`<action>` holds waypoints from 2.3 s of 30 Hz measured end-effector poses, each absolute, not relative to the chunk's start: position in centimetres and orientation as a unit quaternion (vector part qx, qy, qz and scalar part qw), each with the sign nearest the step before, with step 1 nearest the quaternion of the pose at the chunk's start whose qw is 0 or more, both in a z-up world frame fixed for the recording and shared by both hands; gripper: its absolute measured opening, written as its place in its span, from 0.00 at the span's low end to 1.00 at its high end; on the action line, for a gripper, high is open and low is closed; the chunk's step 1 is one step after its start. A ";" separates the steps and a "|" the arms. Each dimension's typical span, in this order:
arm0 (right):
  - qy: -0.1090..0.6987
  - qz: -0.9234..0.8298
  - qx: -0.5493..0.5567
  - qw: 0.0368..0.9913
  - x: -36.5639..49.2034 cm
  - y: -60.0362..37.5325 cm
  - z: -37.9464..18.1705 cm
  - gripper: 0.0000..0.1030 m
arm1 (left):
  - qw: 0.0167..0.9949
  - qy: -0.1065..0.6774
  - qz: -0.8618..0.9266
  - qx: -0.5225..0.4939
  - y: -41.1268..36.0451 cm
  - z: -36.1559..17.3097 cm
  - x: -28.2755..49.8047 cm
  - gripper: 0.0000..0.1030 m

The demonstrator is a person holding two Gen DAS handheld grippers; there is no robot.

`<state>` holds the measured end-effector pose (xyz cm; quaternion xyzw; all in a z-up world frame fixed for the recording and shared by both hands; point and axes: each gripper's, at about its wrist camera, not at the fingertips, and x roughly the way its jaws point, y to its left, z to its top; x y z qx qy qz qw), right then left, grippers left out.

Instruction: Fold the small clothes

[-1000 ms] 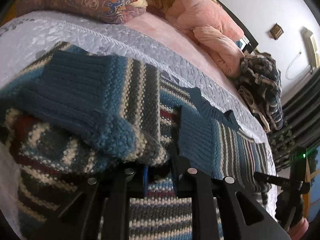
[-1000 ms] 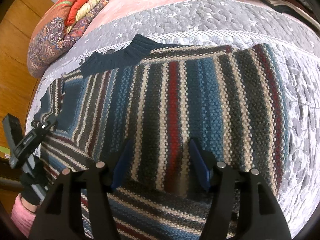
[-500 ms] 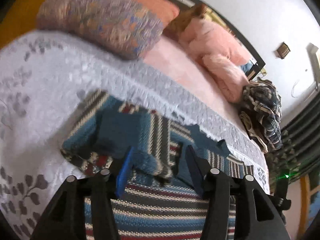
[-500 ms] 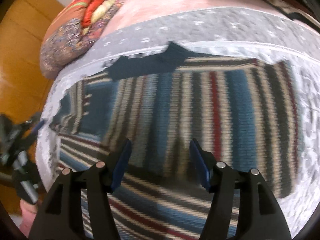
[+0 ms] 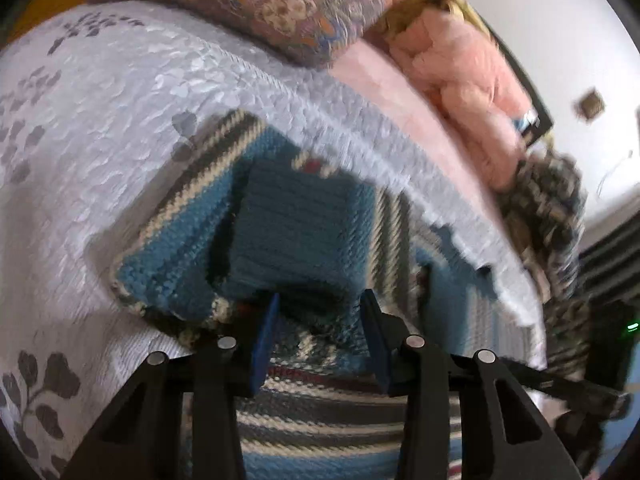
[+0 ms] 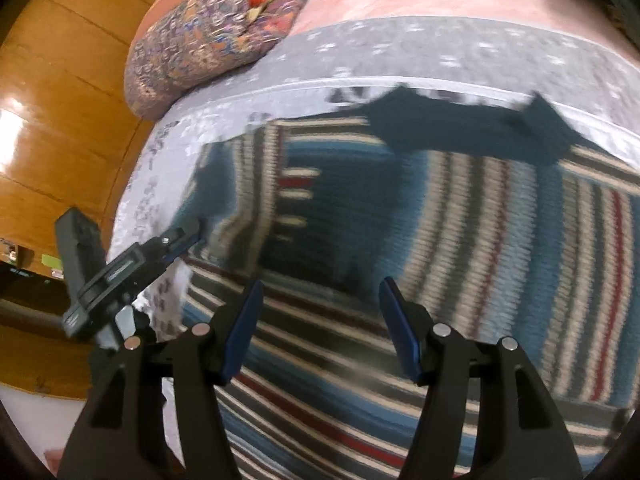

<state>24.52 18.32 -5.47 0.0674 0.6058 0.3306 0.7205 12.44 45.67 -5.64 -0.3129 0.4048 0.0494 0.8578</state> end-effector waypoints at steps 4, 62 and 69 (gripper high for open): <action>0.616 0.348 0.062 0.704 25.3 22.9 -6.2 0.59 | 0.889 0.342 0.082 -0.293 47.5 -1.8 11.5 0.48; 0.595 0.314 -0.080 0.735 23.0 25.0 -5.5 0.46 | 0.855 0.451 -0.013 -0.256 42.2 -7.9 14.3 0.50; 0.604 0.284 -0.113 0.736 23.1 26.7 -7.9 0.50 | 0.854 0.448 -0.022 -0.262 42.4 -8.4 14.2 0.49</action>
